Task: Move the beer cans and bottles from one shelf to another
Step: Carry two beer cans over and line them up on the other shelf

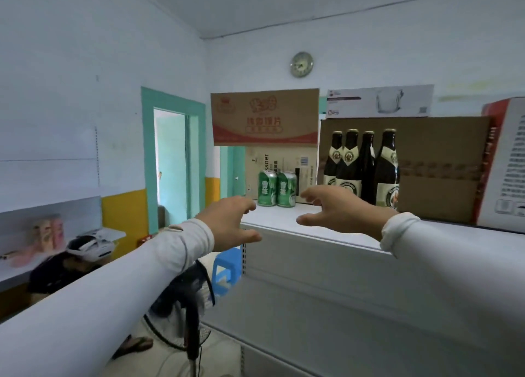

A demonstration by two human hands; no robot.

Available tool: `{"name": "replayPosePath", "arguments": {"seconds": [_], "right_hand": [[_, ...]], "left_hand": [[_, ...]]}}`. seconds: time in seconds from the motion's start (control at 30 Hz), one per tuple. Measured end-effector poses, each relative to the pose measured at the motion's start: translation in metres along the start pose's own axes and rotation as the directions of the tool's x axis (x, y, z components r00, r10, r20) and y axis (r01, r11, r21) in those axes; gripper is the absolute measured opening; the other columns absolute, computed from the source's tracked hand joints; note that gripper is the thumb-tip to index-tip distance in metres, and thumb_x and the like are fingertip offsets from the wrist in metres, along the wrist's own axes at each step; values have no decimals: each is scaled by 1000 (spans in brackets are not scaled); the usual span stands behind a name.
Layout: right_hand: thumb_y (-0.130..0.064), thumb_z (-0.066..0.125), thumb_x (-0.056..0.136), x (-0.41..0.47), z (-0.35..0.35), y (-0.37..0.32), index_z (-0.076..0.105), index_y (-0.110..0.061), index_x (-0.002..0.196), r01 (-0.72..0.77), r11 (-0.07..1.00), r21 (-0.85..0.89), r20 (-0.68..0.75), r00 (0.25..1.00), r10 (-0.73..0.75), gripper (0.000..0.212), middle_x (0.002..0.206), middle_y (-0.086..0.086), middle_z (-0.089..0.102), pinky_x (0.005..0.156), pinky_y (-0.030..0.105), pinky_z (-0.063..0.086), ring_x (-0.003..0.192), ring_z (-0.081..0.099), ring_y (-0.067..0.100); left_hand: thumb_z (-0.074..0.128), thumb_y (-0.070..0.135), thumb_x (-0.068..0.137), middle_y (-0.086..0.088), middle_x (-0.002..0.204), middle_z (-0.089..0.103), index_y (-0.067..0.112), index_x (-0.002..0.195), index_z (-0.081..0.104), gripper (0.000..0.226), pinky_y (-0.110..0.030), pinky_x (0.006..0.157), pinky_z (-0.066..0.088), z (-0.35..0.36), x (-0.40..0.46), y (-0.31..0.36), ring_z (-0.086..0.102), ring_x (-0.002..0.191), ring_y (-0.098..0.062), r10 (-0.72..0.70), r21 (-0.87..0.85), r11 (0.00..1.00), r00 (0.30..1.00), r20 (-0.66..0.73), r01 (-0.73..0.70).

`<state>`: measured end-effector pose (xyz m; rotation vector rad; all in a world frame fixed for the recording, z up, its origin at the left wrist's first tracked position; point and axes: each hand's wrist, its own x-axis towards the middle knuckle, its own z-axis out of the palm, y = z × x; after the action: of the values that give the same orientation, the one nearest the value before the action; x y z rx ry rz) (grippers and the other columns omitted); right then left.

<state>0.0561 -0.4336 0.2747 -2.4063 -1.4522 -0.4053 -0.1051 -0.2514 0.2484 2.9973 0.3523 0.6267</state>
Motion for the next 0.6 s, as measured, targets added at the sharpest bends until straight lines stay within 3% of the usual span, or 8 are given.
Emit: {"name": "replayPosePath", "arguments": {"seconds": [0.2, 0.37, 0.47, 0.6], "right_hand": [[-50, 70, 84, 102, 31, 40, 59, -13, 118, -128, 992, -2, -97, 987, 127, 51, 114, 5, 64, 87, 41, 54, 101, 61, 23], [-51, 70, 83, 172, 59, 72, 57, -17, 118, -248, 968, 49, -63, 966, 251, 51, 114, 2, 65, 79, 33, 52, 96, 60, 19], [-49, 72, 83, 197, 69, 83, 55, -16, 117, -314, 944, 105, -52, 946, 320, 50, 110, -2, 62, 87, 38, 54, 100, 61, 20], [-42, 76, 82, 224, 80, 88, 52, -21, 118, -337, 899, 279, -34, 932, 361, 48, 110, -7, 60, 92, 35, 53, 102, 60, 15]], "left_hand": [[63, 50, 84, 2, 135, 52, 20, 137, 43, 64, -34, 102, 43, 23, 98, -65, 51, 119, -18, -3, 54, 999, 1000, -15, 4], [64, 50, 84, 1, 132, 54, 21, 131, 47, 57, -35, 98, 45, 40, 181, -110, 53, 116, -19, -25, 48, 999, 999, 27, 24], [66, 45, 84, -2, 131, 56, 17, 133, 46, 61, -35, 97, 46, 49, 219, -128, 55, 114, -20, -9, -2, 1000, 1000, 27, 9], [67, 46, 82, -3, 132, 55, 14, 136, 44, 67, -36, 98, 47, 60, 264, -142, 56, 113, -20, 30, -116, 993, 999, -10, -31]]}}
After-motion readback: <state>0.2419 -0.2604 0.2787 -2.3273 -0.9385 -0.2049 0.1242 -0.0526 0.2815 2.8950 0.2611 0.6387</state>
